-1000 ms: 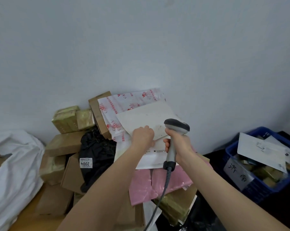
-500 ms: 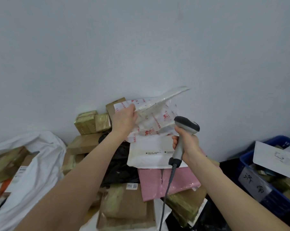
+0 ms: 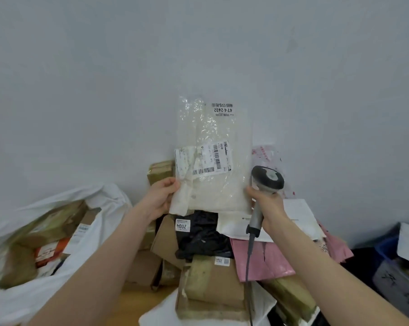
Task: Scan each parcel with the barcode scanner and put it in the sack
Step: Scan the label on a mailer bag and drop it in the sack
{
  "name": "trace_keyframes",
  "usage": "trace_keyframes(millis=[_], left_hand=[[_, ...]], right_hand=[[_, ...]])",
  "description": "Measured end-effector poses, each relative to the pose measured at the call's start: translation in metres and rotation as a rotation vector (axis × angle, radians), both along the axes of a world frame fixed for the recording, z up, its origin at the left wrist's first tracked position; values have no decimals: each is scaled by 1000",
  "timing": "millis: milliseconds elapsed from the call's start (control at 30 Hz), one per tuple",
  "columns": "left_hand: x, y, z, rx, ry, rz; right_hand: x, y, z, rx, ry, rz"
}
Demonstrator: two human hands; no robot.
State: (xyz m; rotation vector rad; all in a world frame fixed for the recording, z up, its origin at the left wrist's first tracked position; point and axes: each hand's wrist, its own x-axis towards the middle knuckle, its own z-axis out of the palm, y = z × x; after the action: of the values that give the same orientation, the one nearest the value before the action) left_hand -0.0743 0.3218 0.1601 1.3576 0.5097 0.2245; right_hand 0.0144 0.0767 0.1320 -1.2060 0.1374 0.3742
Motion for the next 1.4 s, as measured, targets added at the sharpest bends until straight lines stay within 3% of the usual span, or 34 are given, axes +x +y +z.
trace_keyframes(millis=[200, 333, 633, 833, 1033, 1400], left_hand=[[-30, 26, -26, 17, 17, -126], [-35, 39, -28, 32, 59, 42], [-53, 43, -52, 31, 1, 275], [-59, 32, -60, -19, -38, 218], [-71, 44, -57, 39, -70, 122], [-91, 63, -72, 134, 6, 201]], right_hand=[[-18, 21, -15, -201, -65, -63], [-27, 27, -22, -260, -109, 8], [-37, 28, -33, -149, -64, -15], [-51, 29, -38, -109, 6, 20], [-51, 22, -23, -123, -74, 27], [-88, 25, 3, -183, -212, 224]])
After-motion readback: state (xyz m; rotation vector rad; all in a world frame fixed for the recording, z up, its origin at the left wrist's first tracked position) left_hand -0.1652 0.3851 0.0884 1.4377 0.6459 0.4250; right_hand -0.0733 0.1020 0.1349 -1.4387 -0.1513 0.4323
